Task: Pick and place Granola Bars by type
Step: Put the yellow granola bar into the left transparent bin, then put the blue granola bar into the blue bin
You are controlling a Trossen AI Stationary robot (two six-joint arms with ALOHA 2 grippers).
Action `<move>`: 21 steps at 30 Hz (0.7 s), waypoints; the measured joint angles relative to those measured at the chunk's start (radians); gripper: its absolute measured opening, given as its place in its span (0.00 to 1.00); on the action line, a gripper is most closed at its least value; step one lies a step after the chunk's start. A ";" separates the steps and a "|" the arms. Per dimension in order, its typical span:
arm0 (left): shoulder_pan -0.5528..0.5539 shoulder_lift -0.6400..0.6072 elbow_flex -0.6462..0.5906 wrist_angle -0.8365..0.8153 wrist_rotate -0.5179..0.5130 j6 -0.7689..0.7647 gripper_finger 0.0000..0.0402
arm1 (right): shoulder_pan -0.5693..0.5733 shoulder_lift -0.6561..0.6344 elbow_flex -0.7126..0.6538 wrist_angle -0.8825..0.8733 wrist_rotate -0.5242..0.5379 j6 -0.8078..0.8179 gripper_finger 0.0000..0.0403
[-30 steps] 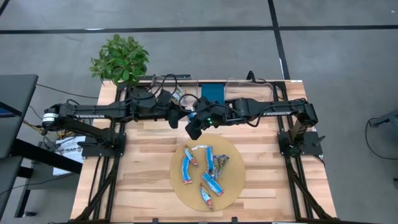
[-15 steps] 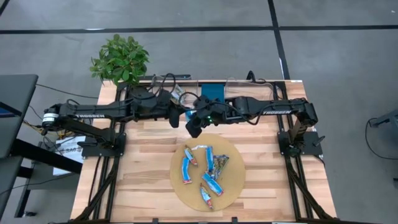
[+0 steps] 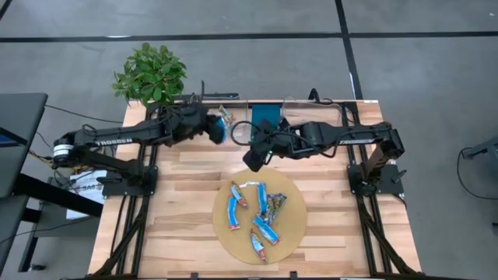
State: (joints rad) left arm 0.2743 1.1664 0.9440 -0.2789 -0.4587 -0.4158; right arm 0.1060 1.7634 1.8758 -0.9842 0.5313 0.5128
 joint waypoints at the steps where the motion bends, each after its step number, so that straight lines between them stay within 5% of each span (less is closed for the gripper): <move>1: 0.024 0.000 0.000 0.001 -0.012 0.015 0.02 | 0.003 -0.007 -0.001 -0.006 0.019 -0.002 0.40; 11: 0.190 0.020 0.000 0.095 -0.012 0.218 0.05 | -0.002 -0.027 -0.001 -0.008 0.047 -0.017 0.38; 21: 0.176 0.117 0.001 0.135 0.061 0.288 0.24 | -0.001 -0.026 -0.001 -0.010 0.043 -0.018 0.37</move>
State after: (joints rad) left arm 0.4504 1.2829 0.9451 -0.1442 -0.3973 -0.1281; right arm 0.1047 1.7370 1.8751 -0.9942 0.5741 0.4950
